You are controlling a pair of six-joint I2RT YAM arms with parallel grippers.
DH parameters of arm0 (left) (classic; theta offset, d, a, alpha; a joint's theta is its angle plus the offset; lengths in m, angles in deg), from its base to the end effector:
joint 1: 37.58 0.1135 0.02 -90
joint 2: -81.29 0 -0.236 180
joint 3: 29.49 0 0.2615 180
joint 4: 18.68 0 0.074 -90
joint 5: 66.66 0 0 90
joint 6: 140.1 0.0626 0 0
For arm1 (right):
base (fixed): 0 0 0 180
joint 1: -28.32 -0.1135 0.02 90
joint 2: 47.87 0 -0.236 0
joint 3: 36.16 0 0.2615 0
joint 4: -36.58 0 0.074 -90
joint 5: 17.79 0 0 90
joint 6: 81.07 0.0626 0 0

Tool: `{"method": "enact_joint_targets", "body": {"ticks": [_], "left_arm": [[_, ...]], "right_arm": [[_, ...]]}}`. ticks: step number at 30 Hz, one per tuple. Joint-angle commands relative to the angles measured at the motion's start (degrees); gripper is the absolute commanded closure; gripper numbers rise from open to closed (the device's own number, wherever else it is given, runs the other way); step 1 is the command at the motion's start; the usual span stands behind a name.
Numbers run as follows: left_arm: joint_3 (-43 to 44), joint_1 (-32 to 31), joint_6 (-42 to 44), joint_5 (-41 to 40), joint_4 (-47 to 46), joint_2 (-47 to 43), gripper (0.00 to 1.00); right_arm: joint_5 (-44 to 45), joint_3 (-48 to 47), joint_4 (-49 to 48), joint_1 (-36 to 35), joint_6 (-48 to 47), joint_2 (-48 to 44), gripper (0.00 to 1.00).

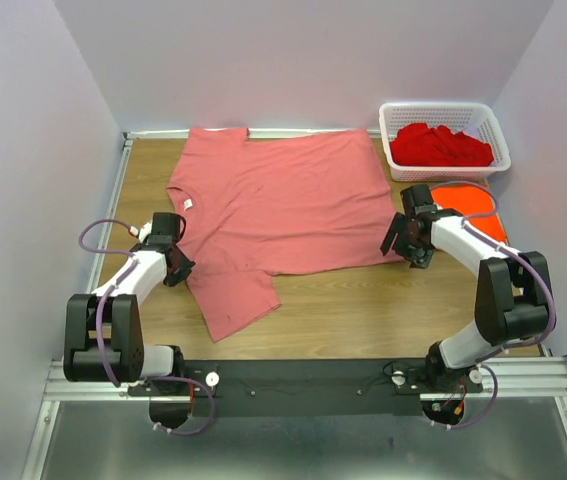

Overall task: Fold and stack the t-shirts
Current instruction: Fold the tshirt

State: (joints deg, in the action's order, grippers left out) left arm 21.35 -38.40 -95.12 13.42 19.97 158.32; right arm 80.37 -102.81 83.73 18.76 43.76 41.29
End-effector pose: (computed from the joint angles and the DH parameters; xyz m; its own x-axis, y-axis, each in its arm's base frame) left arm 0.2595 0.0071 0.1053 -0.5979 -0.6883 -0.4108 -0.6820 0.7061 -0.1905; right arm 0.3026 0.0420 0.1219 -0.8251 0.4344 -0.3613 0.4331 0.8969 0.0893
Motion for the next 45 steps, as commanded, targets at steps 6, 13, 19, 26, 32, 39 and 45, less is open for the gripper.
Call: {"method": "enact_joint_targets", "body": {"ticks": [6, 13, 19, 26, 32, 39, 45], "left_arm": [[-0.93, -0.15, 0.37, 0.33, 3.18, -2.68, 1.0], [-0.41, -0.15, 0.45, 0.68, 4.23, -3.73, 1.0], [-0.23, -0.15, 0.81, 0.86, 4.32, -3.56, 1.0], [0.3, -0.15, 0.98, 0.42, 5.02, -3.3, 1.0], [1.26, -0.15, 1.33, 0.77, 6.52, -3.29, 1.0], [2.23, -0.06, 2.12, 0.77, 9.24, -3.38, 1.0], [4.25, -0.06, 3.09, -0.02, 13.37, -4.35, 1.0]], "right_arm": [[2.12, 1.53, -3.12, 1.83, 3.49, 0.13, 0.25], [2.29, 3.11, -5.32, 2.44, 4.28, 1.62, 0.31], [2.73, 3.81, -6.9, 2.71, 4.63, 2.94, 0.34], [2.65, 5.22, -7.52, 2.79, 4.28, 2.42, 0.46], [1.77, 6.98, -6.73, 2.88, 4.28, -0.04, 0.63], [2.65, 6.54, -1.9, 3.67, 3.14, -3.2, 0.91], [1.15, 3.82, 5.21, 4.03, 0.77, -5.14, 0.99]]}}
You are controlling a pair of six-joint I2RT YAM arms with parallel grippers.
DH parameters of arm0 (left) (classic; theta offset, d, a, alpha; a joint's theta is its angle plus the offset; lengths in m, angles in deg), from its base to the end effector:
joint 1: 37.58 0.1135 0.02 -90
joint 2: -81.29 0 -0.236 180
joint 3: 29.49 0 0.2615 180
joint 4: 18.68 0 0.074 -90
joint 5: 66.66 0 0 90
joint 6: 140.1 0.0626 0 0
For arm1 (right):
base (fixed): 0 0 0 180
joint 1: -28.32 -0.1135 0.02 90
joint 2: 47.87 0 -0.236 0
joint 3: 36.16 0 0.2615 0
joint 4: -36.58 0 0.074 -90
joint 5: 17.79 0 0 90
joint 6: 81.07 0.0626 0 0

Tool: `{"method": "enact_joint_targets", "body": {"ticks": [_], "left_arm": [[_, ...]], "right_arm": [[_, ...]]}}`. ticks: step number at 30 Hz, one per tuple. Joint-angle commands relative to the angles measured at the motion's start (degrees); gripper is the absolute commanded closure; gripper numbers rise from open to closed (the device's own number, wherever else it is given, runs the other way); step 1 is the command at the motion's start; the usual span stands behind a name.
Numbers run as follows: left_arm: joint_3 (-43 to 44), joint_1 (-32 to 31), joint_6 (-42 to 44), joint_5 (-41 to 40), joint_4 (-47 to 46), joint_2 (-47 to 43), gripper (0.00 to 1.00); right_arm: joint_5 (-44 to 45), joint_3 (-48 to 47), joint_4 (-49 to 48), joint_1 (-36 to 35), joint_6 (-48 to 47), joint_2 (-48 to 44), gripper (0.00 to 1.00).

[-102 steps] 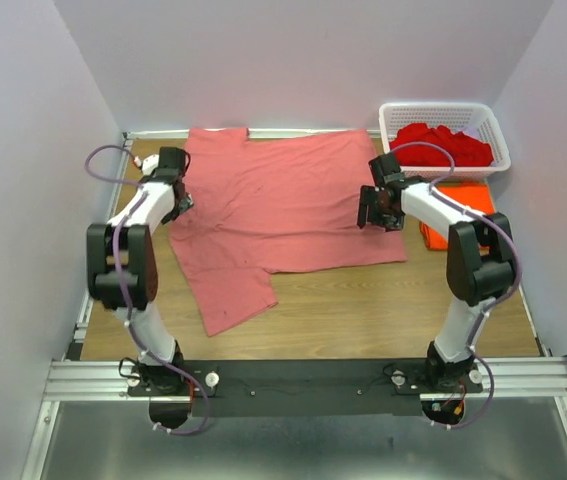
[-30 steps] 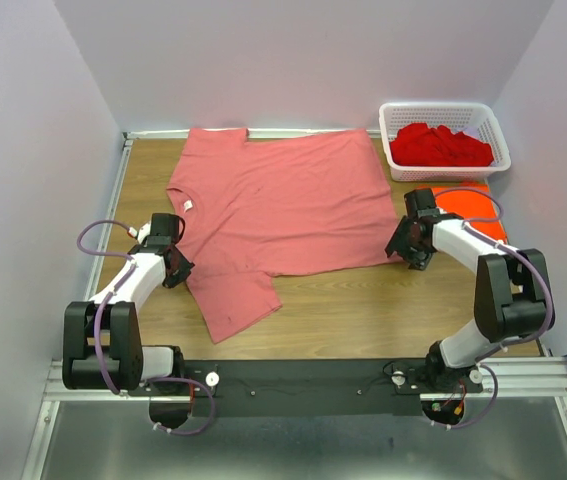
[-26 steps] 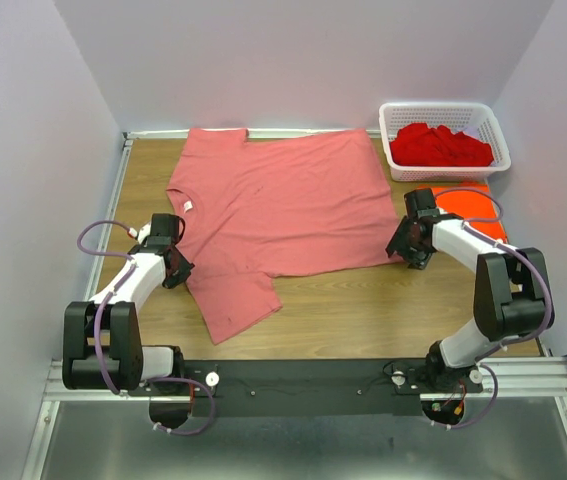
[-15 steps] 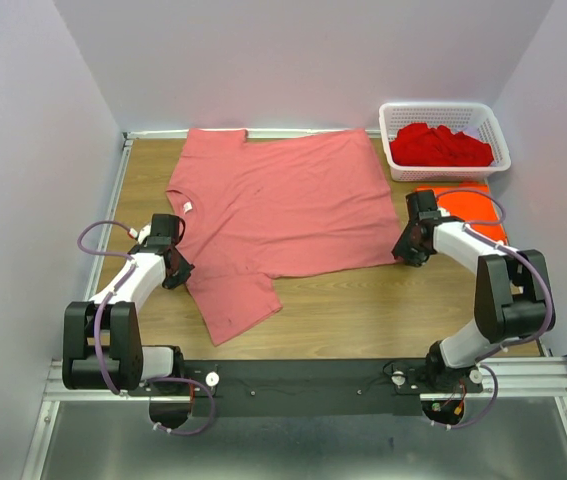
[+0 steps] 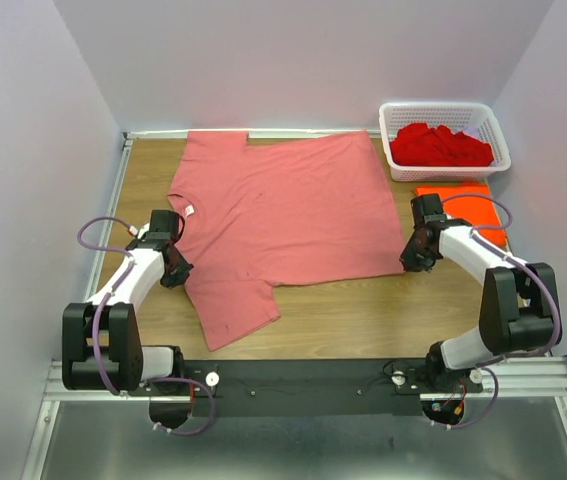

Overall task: Fold and stack the t-shirts
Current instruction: Fold the tshirt

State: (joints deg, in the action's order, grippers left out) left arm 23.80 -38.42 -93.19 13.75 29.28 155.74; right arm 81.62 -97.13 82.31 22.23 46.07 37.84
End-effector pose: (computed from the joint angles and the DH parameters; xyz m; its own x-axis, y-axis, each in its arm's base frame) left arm 0.2491 0.0068 0.1197 -0.6516 -0.6641 -0.3666 -0.6710 0.7300 -0.1298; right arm 0.2847 0.0201 0.1115 -0.7774 0.5161 -0.3595 0.5257 0.8470 0.0790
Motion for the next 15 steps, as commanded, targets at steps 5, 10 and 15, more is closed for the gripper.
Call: {"method": "enact_joint_targets", "body": {"ticks": [5, 10, 15], "left_arm": [[2.33, -0.04, 1.6, -0.79, 6.17, -3.44, 1.0], [4.35, -0.04, 2.48, -0.61, 6.26, -2.04, 1.0], [7.25, 0.31, 4.24, -1.66, 6.43, -0.19, 1.0]], "right_arm": [[0.35, -6.07, 13.04, 0.9, -5.06, -2.75, 0.99], [-1.15, -10.83, 16.04, 0.9, -6.65, -0.64, 1.0], [-0.88, -16.09, 17.72, 0.99, -8.05, 2.09, 0.99]]}}
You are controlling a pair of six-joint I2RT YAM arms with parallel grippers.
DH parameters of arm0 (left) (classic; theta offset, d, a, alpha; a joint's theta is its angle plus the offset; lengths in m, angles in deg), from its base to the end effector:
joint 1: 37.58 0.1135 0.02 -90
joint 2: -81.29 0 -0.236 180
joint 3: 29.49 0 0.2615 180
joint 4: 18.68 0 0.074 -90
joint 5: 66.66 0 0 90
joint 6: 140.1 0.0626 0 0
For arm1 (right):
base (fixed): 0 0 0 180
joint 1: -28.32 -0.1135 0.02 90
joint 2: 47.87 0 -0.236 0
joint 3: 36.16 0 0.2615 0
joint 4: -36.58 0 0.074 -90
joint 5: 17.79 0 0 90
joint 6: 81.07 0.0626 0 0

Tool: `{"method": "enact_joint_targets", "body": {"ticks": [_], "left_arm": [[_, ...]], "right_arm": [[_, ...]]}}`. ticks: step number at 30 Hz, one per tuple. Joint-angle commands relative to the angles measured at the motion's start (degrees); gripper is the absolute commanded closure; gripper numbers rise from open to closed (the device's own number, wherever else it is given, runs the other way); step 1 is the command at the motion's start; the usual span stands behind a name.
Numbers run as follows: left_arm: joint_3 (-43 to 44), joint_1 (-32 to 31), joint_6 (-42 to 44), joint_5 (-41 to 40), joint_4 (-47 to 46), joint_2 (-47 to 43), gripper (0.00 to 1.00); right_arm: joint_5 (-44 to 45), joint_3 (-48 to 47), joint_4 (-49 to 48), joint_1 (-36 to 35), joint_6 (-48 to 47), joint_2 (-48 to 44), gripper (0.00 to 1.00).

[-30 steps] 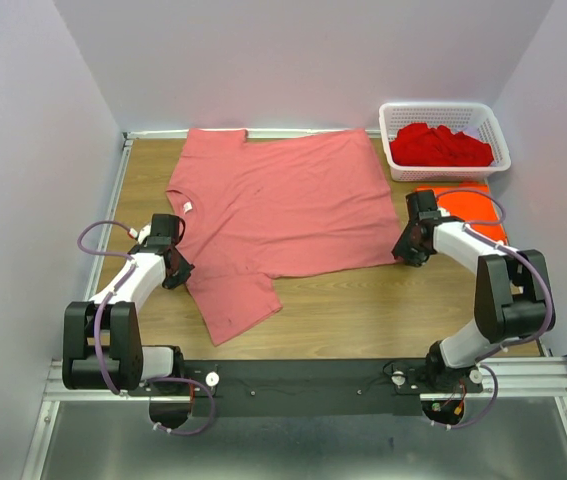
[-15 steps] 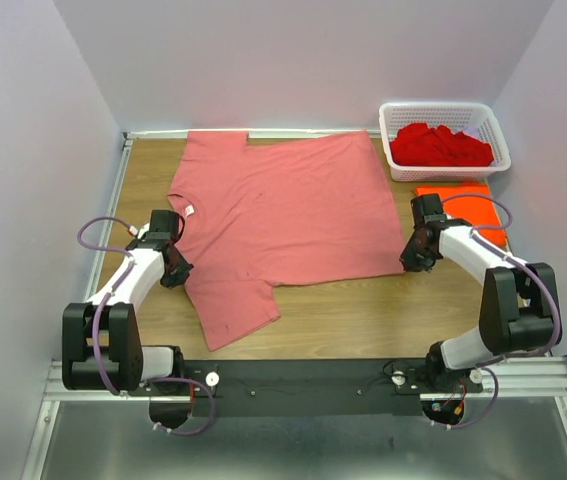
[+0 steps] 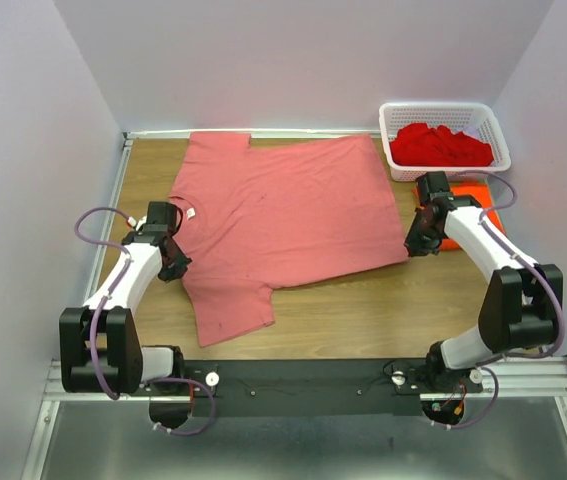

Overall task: Fold and stack the t-shirts
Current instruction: Fold the tshirt

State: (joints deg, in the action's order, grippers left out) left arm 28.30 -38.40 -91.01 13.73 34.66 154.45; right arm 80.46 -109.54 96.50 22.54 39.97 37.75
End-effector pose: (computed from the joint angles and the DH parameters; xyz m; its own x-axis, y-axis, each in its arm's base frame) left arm 0.2532 0.0068 0.1436 -0.6736 -0.6361 -0.3763 -0.6453 0.7544 -0.1202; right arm 0.2986 0.0212 0.1640 -0.8403 0.4278 -0.3329 0.4404 0.8969 0.0409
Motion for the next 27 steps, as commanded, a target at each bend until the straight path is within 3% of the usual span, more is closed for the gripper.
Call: {"method": "enact_joint_targets", "body": {"ticks": [1, 17, 27], "left_arm": [[3.1, 0.29, 2.23, -1.73, 0.97, 1.28, 1.0], [10.57, 4.07, 6.01, -0.77, 0.97, 6.46, 1.0], [10.66, 6.79, 7.24, 0.03, -1.22, 8.39, 1.0]], "right_arm": [[0.19, -4.39, 3.88, 0.68, -2.22, 2.61, 0.99], [-2.45, -19.32, 6.43, 1.12, -5.21, 12.45, 0.99], [-3.15, -27.15, 6.52, 1.12, -5.91, 19.14, 0.99]]}}
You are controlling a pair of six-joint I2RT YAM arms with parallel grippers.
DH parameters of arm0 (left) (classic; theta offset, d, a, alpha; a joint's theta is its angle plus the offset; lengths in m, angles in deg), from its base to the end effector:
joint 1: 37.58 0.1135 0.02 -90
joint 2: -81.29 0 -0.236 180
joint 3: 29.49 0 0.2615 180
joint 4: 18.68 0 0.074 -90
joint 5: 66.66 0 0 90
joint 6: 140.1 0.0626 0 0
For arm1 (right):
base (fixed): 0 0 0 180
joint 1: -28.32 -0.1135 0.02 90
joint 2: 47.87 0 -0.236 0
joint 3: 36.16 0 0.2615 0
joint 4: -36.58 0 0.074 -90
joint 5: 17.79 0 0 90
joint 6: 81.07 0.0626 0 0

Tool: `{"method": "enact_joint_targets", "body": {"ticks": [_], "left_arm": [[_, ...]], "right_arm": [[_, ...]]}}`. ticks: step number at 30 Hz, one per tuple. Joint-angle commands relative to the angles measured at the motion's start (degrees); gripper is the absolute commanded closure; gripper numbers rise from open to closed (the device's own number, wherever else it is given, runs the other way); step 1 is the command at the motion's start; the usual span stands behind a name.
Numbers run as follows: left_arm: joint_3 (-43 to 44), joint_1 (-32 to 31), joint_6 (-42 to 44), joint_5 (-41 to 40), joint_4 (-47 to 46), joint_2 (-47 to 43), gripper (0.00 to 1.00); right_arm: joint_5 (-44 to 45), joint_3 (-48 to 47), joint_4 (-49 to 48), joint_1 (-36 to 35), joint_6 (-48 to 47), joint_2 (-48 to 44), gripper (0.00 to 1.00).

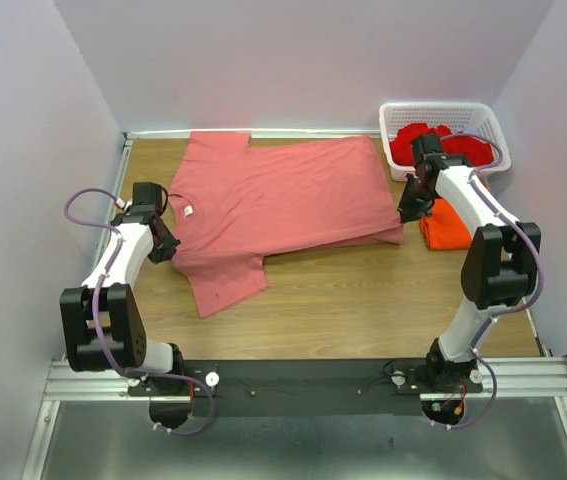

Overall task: Fold and stack the t-shirts
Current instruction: Fold the tshirt

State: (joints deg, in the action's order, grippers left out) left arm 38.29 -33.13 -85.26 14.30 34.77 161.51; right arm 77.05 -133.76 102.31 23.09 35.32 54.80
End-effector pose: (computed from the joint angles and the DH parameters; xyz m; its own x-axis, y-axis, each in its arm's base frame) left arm 0.2891 0.0324 0.1658 -0.6630 -0.6220 -0.4165 -0.6390 0.7601 -0.1180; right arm 0.3760 0.0291 0.1919 -0.8705 0.3651 -0.3300 0.3614 0.9294 0.0748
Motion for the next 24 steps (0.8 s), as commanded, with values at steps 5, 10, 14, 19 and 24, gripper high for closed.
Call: {"method": "enact_joint_targets", "body": {"ticks": [5, 10, 14, 19, 24], "left_arm": [[2.08, 2.49, 2.2, -0.1, -2.39, 3.18, 1.0], [4.8, 2.67, 2.64, 1.13, -2.57, 5.11, 1.0], [7.26, 2.85, 2.99, 0.95, -2.74, 6.96, 1.0], [9.72, 2.85, 3.16, 1.3, -3.27, 10.38, 1.0], [11.48, 2.85, 3.34, 1.3, -3.62, 12.67, 1.0]], "right_arm": [[0.69, -6.45, 0.62, 0.58, -1.69, 5.95, 0.99], [1.4, -9.35, 0.53, 0.58, -1.96, 8.77, 0.99], [1.14, -10.59, 0.18, 0.58, -1.96, 10.7, 0.99], [2.1, -11.55, -0.87, 0.58, -1.78, 12.55, 0.99], [2.54, -13.13, -1.32, 0.66, -1.78, 14.22, 0.99]]}}
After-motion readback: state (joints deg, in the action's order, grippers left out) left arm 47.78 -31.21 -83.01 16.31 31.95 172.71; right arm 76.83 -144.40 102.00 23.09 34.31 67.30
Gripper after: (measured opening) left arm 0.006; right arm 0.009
